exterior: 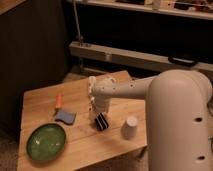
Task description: Place the eraser on the white sponge
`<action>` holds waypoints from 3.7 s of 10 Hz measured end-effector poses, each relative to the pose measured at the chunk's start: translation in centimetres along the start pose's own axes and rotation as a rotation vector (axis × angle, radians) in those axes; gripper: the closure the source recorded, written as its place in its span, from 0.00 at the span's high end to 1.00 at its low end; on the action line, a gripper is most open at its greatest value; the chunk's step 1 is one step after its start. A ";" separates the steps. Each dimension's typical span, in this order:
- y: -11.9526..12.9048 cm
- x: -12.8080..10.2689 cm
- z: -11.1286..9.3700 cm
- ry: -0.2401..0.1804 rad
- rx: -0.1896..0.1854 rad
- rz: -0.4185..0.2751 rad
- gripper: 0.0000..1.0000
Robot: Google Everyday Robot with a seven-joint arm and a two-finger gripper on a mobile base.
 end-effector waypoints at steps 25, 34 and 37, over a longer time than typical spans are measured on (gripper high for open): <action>13.2 -12.5 -5.4 -0.110 0.079 -0.558 0.18; 14.4 -13.2 -1.7 -0.032 0.017 -0.664 0.44; 14.8 -13.1 -1.0 -0.020 0.011 -0.672 0.73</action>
